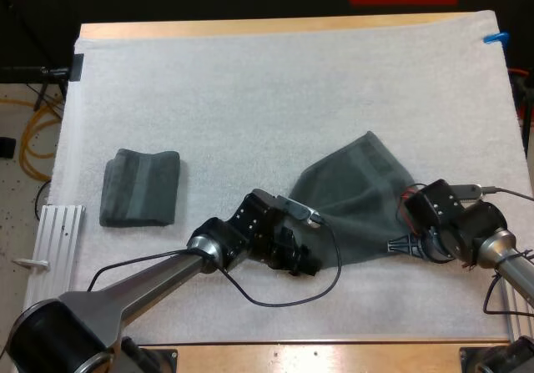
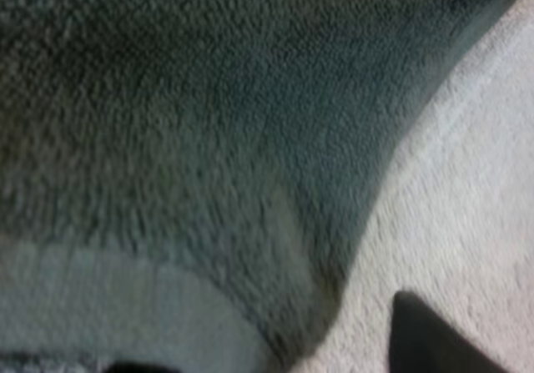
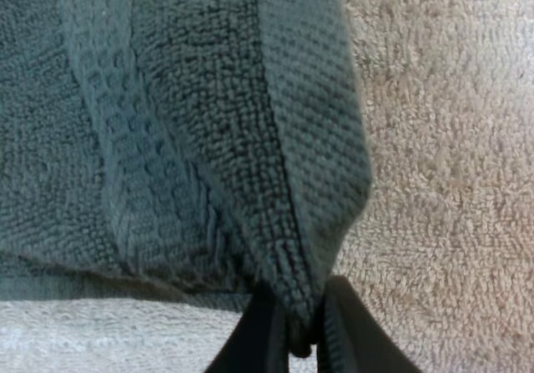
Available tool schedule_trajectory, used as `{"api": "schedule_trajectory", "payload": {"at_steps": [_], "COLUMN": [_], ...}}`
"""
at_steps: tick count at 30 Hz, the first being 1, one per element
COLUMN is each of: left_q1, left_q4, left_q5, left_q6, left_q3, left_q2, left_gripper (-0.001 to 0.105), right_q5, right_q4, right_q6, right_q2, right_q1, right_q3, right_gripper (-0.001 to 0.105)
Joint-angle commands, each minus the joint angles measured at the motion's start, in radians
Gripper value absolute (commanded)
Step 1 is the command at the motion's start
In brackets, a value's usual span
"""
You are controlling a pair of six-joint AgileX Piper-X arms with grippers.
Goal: Pick towel from pile fold and stack
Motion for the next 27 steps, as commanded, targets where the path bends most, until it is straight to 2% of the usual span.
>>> {"api": "schedule_trajectory", "payload": {"at_steps": [1,5,7,9,14,20,23,25,27], "left_q1": [-0.003,-0.003,-0.003,-0.003,0.005,0.092,0.165,0.23,0.265], "left_q4": [-0.012,-0.014,-0.01,-0.009,-0.009,-0.001,-0.001,-0.001,-0.001], "left_q5": [0.006,0.011,0.039,0.052,0.057,0.143,0.233,0.324,0.37], "left_q6": [-0.007,-0.007,-0.007,-0.007,-0.002,-0.037,-0.072,-0.109,-0.134], "left_q3": [-0.002,-0.002,-0.002,-0.004,-0.014,-0.016,-0.035,-0.058,-0.076], "left_q2": [0.014,0.056,0.063,0.055,-0.006,-0.166,-0.271,-0.332,-0.37], "left_gripper": [0.035,0.021,0.007,0.0,0.0,0.0,0.0,0.0,0.0], "right_q5": [0.001,0.001,0.001,0.001,0.005,0.005,0.005,0.005,0.004], "right_q4": [-0.006,-0.006,-0.006,-0.009,-0.043,-0.104,-0.122,-0.122,-0.122], "right_q6": [0.004,0.004,0.004,0.004,-0.021,-0.022,-0.022,-0.022,-0.022], "right_q2": [-0.01,-0.01,-0.01,-0.01,-0.027,-0.169,-0.282,-0.355,-0.4], "right_q1": [0.001,0.001,0.001,0.001,0.001,0.001,0.001,0.001,0.001], "right_q3": [0.001,0.001,0.001,0.001,0.001,0.0,-0.019,-0.046,-0.067], "right_gripper": [0.0,0.0,0.0,0.0,0.0,0.0,0.0,0.0,0.0]}}
